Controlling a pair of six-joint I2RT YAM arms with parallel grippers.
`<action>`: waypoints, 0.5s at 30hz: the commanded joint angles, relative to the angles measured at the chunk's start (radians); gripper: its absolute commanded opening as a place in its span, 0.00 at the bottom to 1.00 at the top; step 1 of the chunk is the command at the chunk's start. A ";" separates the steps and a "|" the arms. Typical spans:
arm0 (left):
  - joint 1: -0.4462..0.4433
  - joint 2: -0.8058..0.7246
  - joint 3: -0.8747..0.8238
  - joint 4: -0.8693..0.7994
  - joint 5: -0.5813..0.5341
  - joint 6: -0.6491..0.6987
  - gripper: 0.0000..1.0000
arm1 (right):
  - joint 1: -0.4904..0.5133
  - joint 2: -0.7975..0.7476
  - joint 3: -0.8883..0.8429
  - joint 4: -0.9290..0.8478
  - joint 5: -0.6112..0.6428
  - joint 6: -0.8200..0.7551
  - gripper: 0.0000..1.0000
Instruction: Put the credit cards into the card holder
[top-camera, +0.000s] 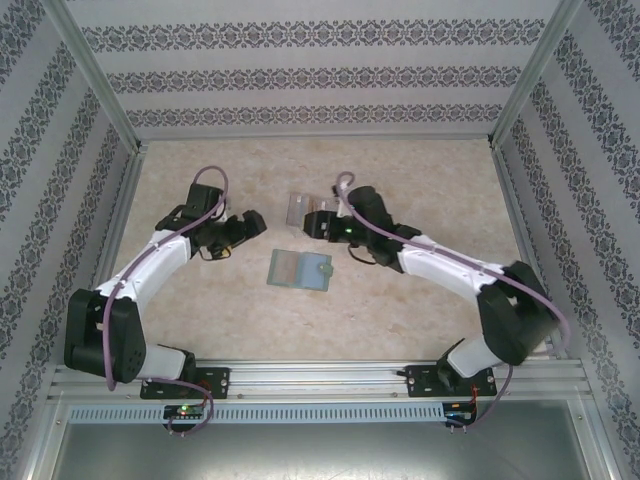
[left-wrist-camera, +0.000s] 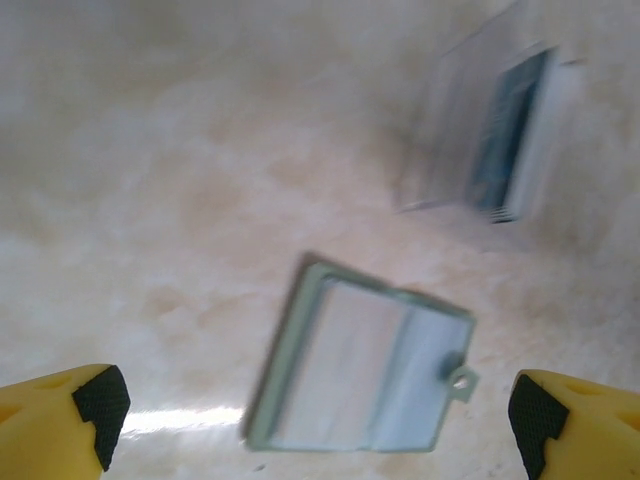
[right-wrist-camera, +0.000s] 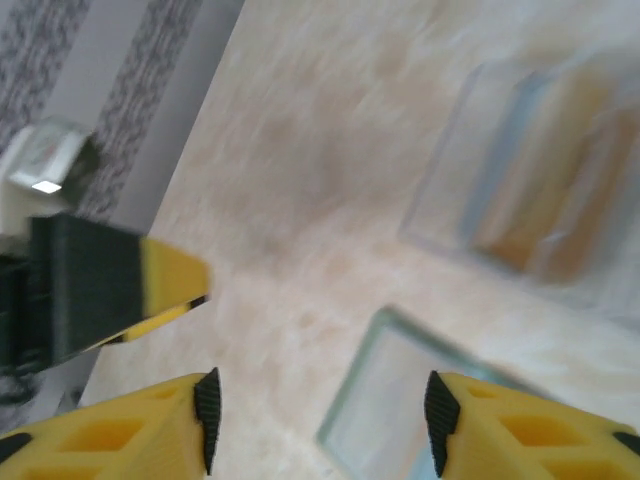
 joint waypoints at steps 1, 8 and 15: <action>-0.078 0.034 0.100 -0.021 -0.072 0.048 0.99 | -0.013 -0.108 -0.072 -0.029 0.157 -0.113 0.67; -0.250 0.284 0.449 -0.224 -0.282 0.155 1.00 | -0.029 -0.300 -0.183 -0.079 0.380 -0.190 0.98; -0.342 0.615 0.827 -0.484 -0.511 0.189 1.00 | -0.091 -0.464 -0.319 -0.084 0.474 -0.168 0.98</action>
